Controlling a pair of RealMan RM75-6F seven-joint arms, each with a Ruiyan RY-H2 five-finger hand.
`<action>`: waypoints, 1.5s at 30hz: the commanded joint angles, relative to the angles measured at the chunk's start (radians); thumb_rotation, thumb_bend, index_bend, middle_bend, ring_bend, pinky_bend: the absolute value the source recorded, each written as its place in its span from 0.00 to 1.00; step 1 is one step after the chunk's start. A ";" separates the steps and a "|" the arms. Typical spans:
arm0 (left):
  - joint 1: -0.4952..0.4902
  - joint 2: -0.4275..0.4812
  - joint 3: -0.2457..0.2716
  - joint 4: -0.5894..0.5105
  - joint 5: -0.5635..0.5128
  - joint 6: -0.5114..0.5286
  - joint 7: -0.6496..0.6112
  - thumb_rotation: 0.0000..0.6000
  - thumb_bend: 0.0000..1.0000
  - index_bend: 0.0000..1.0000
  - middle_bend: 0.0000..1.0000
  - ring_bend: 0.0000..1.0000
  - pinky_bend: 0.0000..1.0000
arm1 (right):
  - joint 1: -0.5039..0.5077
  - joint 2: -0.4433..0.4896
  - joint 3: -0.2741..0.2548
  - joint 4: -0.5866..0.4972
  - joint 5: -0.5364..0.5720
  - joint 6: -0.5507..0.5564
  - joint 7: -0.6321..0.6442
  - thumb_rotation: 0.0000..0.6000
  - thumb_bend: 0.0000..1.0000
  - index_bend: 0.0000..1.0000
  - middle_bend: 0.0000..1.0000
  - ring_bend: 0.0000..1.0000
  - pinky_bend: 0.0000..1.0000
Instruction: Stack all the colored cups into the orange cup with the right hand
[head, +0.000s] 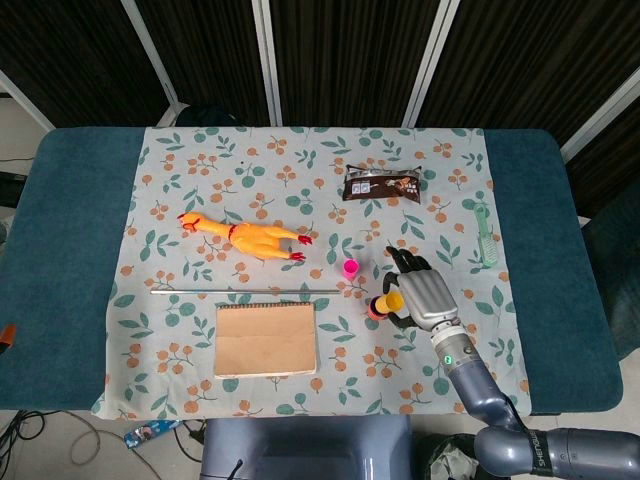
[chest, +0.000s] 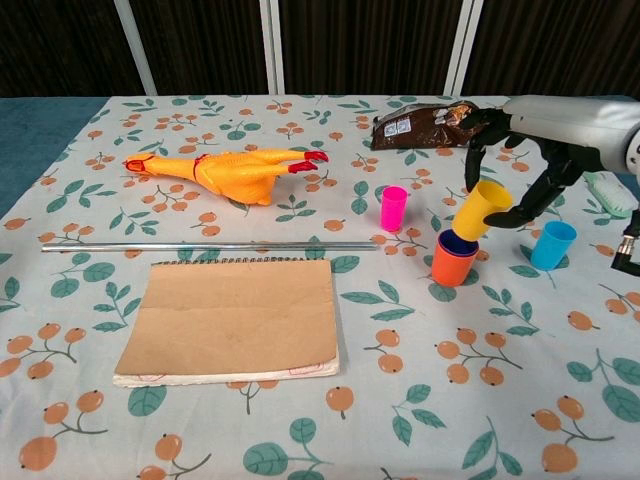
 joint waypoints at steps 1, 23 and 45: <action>0.000 0.000 -0.001 -0.001 -0.001 0.001 -0.002 1.00 0.26 0.15 0.02 0.00 0.00 | 0.005 -0.008 0.003 0.008 0.006 -0.003 -0.004 1.00 0.34 0.52 0.00 0.04 0.15; -0.004 0.001 -0.001 0.002 0.004 0.002 0.007 1.00 0.26 0.15 0.02 0.00 0.00 | 0.032 -0.058 -0.004 0.075 0.058 -0.040 -0.036 1.00 0.34 0.38 0.00 0.04 0.15; -0.002 -0.003 0.000 -0.001 0.002 0.007 0.014 1.00 0.26 0.16 0.02 0.00 0.00 | 0.002 0.091 -0.012 0.024 0.109 -0.029 -0.040 1.00 0.34 0.20 0.00 0.04 0.15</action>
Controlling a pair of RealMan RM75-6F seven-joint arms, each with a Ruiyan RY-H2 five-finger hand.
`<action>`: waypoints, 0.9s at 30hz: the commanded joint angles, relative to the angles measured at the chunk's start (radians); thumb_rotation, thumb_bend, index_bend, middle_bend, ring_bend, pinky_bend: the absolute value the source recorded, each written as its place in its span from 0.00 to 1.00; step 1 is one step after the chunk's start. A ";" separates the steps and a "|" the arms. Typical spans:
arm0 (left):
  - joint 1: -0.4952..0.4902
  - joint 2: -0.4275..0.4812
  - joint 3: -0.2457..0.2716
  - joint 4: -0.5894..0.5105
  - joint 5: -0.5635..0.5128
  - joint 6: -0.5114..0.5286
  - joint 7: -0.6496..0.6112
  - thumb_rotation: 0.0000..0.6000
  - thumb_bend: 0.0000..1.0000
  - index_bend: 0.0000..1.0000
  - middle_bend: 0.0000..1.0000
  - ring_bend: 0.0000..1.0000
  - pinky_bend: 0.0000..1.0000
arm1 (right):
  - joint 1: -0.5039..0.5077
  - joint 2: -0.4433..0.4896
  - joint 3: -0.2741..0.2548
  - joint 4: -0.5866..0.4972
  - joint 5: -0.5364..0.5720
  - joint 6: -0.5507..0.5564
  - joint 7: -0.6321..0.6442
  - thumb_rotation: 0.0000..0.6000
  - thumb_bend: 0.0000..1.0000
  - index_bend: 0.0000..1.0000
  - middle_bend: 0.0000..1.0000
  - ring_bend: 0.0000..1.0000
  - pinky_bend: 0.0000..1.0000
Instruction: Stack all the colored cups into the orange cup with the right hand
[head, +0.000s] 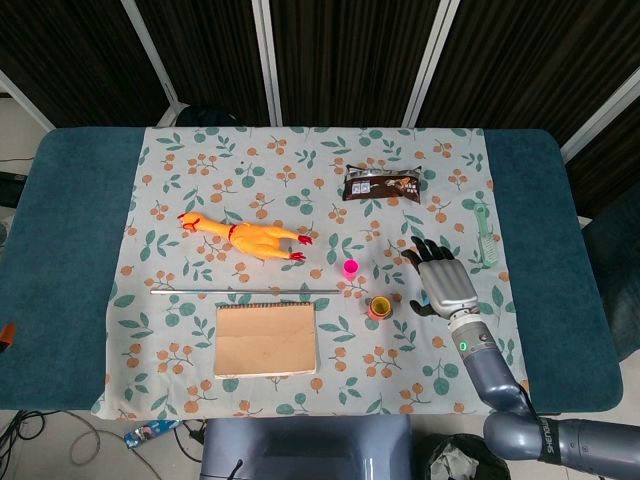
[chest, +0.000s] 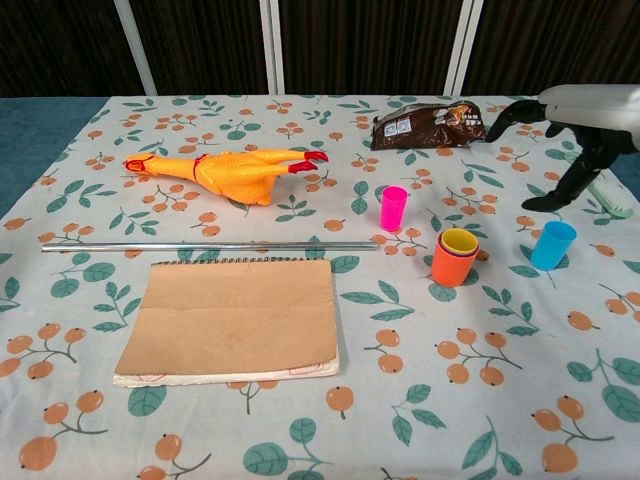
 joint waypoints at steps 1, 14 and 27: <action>0.001 0.000 0.000 -0.002 -0.001 0.001 -0.001 1.00 0.26 0.16 0.02 0.00 0.00 | -0.013 0.015 -0.018 0.002 0.002 -0.009 0.005 1.00 0.34 0.23 0.00 0.04 0.15; 0.001 0.001 0.001 -0.004 -0.003 -0.001 0.000 1.00 0.26 0.16 0.02 0.00 0.00 | -0.042 -0.009 -0.043 0.074 -0.040 -0.040 0.072 1.00 0.34 0.38 0.00 0.04 0.15; 0.001 0.002 0.001 -0.005 -0.008 -0.004 -0.002 1.00 0.26 0.16 0.02 0.00 0.00 | -0.045 -0.047 -0.048 0.162 -0.051 -0.071 0.095 1.00 0.34 0.38 0.00 0.04 0.15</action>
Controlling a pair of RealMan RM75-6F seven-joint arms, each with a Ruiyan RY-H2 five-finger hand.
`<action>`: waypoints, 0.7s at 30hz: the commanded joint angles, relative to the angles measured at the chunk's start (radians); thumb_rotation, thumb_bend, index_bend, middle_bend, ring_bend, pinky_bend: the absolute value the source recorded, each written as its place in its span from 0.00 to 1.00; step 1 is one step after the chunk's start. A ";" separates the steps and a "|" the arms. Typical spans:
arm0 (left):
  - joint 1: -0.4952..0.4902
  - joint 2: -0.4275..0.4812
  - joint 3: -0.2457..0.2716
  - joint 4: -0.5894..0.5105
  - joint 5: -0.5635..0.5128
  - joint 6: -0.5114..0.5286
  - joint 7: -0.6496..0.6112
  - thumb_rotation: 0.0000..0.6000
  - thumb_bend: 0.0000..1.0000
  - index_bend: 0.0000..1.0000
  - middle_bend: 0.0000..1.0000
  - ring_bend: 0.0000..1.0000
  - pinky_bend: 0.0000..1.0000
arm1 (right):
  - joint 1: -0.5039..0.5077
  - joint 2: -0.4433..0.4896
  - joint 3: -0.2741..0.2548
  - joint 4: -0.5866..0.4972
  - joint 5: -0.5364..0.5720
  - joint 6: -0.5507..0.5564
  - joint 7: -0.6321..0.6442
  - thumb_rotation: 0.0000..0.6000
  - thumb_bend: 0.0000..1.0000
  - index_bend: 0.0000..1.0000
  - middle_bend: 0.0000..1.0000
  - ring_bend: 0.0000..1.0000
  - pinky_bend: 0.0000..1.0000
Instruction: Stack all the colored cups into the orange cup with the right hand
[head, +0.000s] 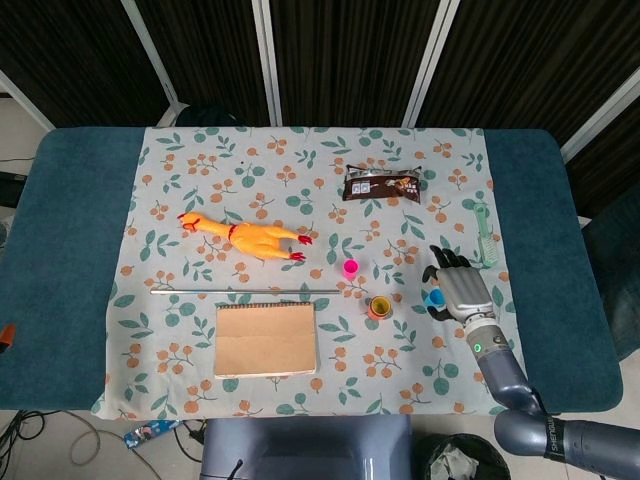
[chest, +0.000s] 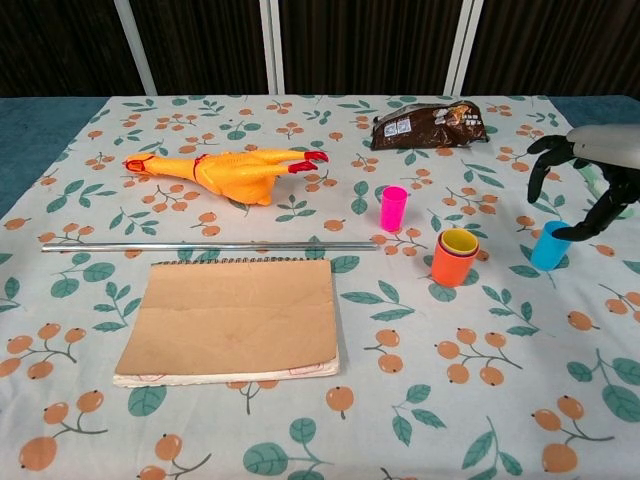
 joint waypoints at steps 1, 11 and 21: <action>0.000 0.000 0.000 0.000 -0.001 0.000 -0.001 1.00 0.26 0.16 0.02 0.00 0.00 | 0.000 -0.004 -0.003 0.010 0.002 -0.009 0.002 1.00 0.34 0.38 0.00 0.04 0.15; 0.001 0.001 0.000 -0.002 -0.002 0.000 -0.001 1.00 0.26 0.16 0.02 0.00 0.00 | 0.001 -0.028 0.000 0.058 0.005 -0.037 0.020 1.00 0.34 0.38 0.00 0.04 0.15; 0.000 0.000 0.001 0.001 -0.003 -0.002 0.000 1.00 0.26 0.16 0.02 0.00 0.00 | -0.001 -0.046 0.002 0.110 0.023 -0.055 0.029 1.00 0.34 0.39 0.00 0.04 0.15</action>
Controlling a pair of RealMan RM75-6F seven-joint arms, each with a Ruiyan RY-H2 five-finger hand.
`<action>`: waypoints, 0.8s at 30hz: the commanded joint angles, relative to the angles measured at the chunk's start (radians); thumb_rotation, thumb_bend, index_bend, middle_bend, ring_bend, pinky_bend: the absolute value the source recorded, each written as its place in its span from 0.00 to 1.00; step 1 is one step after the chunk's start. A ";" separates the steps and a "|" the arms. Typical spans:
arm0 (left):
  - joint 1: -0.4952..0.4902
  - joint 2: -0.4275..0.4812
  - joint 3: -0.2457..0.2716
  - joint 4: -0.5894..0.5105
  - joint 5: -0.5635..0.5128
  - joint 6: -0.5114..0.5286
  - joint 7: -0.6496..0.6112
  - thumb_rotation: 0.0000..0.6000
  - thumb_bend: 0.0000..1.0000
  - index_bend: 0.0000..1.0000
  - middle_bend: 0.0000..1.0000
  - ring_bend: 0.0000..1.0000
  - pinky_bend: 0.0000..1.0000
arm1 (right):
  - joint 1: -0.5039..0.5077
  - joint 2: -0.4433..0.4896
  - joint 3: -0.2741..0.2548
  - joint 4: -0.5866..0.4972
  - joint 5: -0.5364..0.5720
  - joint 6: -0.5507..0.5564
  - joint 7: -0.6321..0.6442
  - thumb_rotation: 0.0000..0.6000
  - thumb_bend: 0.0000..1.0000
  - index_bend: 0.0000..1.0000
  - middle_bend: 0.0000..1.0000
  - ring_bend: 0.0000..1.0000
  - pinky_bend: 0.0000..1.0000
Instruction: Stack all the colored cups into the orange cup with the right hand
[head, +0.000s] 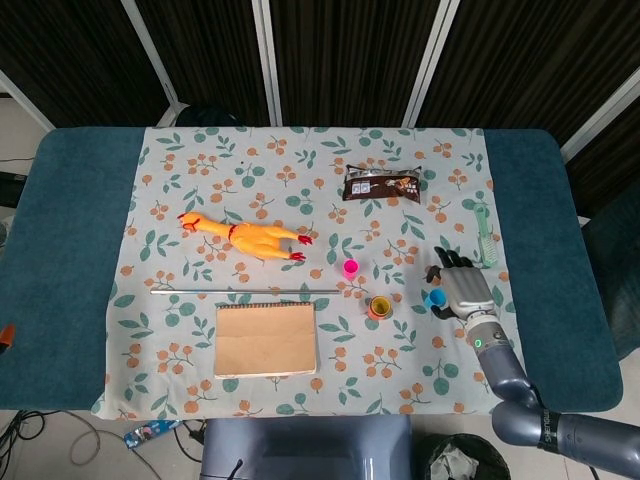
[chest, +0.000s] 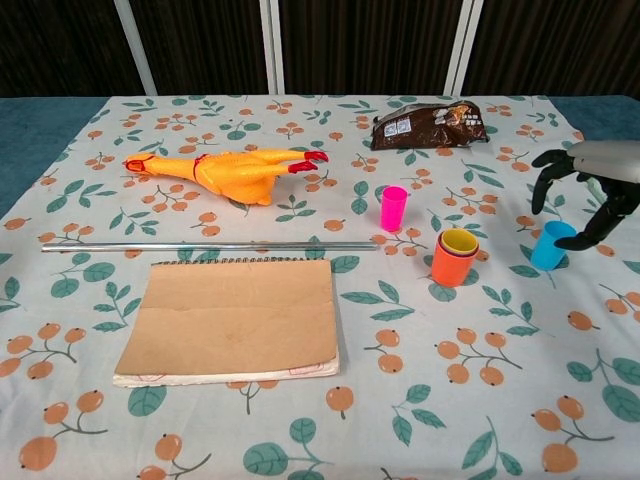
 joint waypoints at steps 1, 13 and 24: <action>0.000 0.000 0.000 0.000 0.000 0.001 0.000 1.00 0.26 0.16 0.02 0.00 0.00 | -0.002 -0.005 0.000 0.013 0.004 -0.007 0.006 1.00 0.34 0.39 0.00 0.04 0.15; 0.001 0.000 0.000 -0.001 0.003 0.003 -0.002 1.00 0.26 0.16 0.02 0.00 0.00 | -0.008 -0.010 0.001 0.027 -0.008 -0.014 0.017 1.00 0.34 0.43 0.00 0.04 0.15; 0.000 0.001 0.000 0.000 0.001 0.001 -0.001 1.00 0.26 0.16 0.02 0.00 0.00 | -0.009 -0.017 0.000 0.039 -0.005 -0.015 0.008 1.00 0.35 0.45 0.00 0.04 0.15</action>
